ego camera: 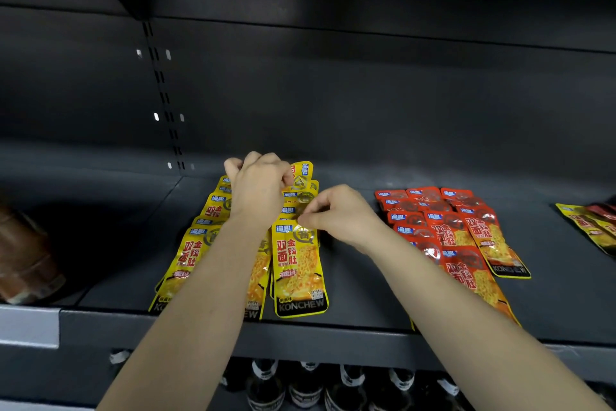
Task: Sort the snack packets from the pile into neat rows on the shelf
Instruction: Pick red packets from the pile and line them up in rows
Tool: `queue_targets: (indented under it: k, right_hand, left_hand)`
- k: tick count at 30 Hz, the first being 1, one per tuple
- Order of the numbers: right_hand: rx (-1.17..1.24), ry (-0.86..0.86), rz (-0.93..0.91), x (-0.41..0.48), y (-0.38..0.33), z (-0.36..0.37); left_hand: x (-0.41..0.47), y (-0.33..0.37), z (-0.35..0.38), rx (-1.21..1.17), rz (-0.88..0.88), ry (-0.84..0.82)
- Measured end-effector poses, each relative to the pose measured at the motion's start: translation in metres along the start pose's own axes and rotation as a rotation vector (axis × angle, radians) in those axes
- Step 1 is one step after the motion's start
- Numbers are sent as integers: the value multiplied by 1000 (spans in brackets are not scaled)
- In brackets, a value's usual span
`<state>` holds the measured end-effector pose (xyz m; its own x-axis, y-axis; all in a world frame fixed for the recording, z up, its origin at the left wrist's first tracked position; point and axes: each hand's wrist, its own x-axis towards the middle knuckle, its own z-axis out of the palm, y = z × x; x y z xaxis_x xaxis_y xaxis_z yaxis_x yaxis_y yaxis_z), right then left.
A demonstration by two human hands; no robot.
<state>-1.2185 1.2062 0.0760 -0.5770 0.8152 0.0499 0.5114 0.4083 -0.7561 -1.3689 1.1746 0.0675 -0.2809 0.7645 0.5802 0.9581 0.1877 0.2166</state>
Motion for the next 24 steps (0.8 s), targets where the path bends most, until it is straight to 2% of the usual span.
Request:
queue_targets:
  k: [11, 16, 21, 24]
  right_hand:
    - [8, -19, -21, -6, 4, 2]
    - [67, 30, -16, -5, 8, 3]
    - [-35, 68, -42, -11, 6, -1]
    - [-60, 46, 31, -15, 4, -3]
  left_hand:
    - [-1, 0, 2, -2, 5, 13]
    - [-2, 1, 2, -2, 11, 10]
    - [-2, 1, 2, -5, 2, 4]
    - [-3, 2, 2, -13, -1, -3]
